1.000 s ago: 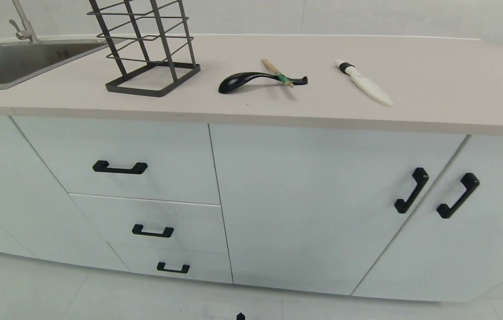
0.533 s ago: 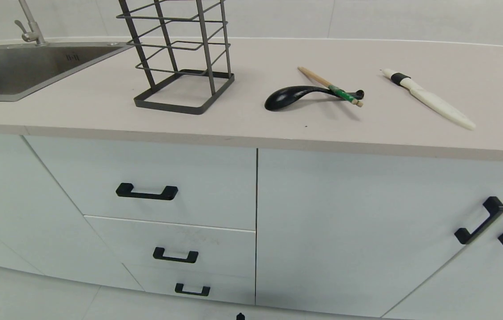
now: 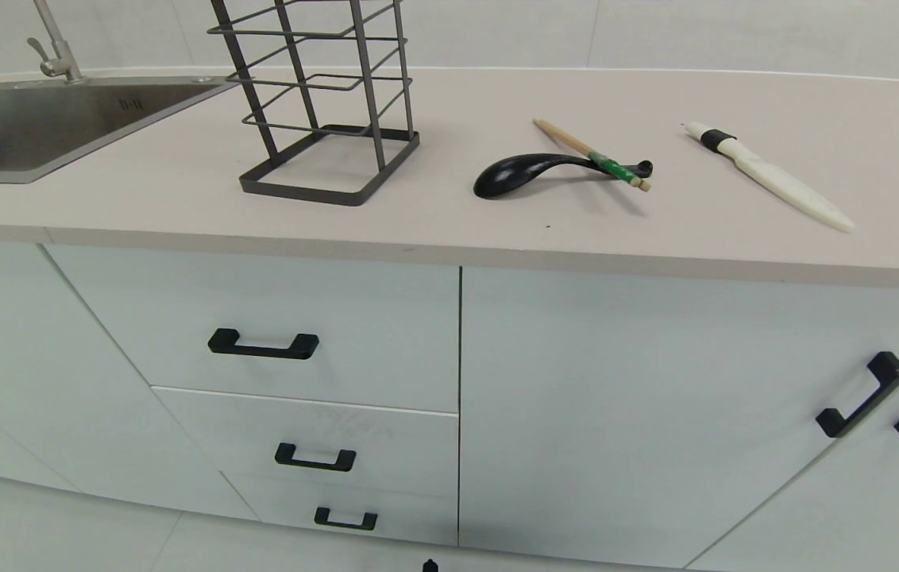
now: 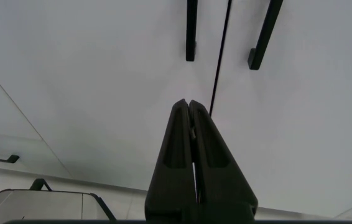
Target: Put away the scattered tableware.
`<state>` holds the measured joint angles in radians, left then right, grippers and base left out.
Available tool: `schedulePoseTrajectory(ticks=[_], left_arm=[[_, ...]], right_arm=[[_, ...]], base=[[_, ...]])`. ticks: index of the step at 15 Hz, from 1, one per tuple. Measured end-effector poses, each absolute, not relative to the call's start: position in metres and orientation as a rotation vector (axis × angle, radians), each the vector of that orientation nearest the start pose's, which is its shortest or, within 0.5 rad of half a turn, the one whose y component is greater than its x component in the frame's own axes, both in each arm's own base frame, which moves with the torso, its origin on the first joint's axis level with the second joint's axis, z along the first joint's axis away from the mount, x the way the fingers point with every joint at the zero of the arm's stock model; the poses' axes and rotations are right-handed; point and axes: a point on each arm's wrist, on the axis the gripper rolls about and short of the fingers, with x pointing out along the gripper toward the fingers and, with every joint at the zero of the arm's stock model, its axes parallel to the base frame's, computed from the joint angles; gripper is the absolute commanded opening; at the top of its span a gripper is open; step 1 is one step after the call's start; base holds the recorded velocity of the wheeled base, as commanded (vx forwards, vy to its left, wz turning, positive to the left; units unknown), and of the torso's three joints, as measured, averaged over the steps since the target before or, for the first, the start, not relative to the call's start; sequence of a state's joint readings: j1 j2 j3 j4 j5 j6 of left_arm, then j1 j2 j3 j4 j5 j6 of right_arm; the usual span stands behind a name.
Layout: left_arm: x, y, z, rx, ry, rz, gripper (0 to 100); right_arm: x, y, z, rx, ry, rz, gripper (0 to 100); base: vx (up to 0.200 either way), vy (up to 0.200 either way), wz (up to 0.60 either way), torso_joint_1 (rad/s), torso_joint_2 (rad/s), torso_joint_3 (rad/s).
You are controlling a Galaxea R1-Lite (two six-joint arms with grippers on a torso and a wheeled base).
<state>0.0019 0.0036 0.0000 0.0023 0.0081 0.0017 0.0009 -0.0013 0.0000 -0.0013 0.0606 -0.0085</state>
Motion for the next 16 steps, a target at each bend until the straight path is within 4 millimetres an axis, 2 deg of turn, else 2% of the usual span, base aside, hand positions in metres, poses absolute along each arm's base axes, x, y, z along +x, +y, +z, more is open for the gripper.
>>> schedulePoseTrajectory(ticks=[6,10,12,13,16], left_arm=[[-0.023,0.000,0.076,-0.040,0.004,0.015,100],[-0.023,-0.001,0.079,0.031,-0.027,-0.053,100],[-0.028,-0.003,0.116,0.104,-0.247,-0.110,100],[-0.029,-0.005,0.130,0.188,-0.295,-0.186,100],[-0.017,-0.010,0.150,0.393,-0.285,-0.401,100]], right_arm=[[-0.023,0.001,0.076,-0.009,-0.003,0.061,0],[-0.023,0.001,0.076,-0.010,-0.003,0.061,0],[-0.023,0.001,0.076,-0.012,-0.003,0.059,0],[-0.023,0.001,0.076,-0.012,-0.004,0.060,0],[-0.023,0.001,0.076,-0.010,-0.003,0.062,0]], base=[[0.000,0.000,0.00,0.000,0.00,0.000],[0.000,0.000,0.00,0.000,0.00,0.000],[0.000,0.000,0.00,0.000,0.00,0.000],[0.000,0.000,0.00,0.000,0.00,0.000],[0.000,0.000,0.00,0.000,0.00,0.000]])
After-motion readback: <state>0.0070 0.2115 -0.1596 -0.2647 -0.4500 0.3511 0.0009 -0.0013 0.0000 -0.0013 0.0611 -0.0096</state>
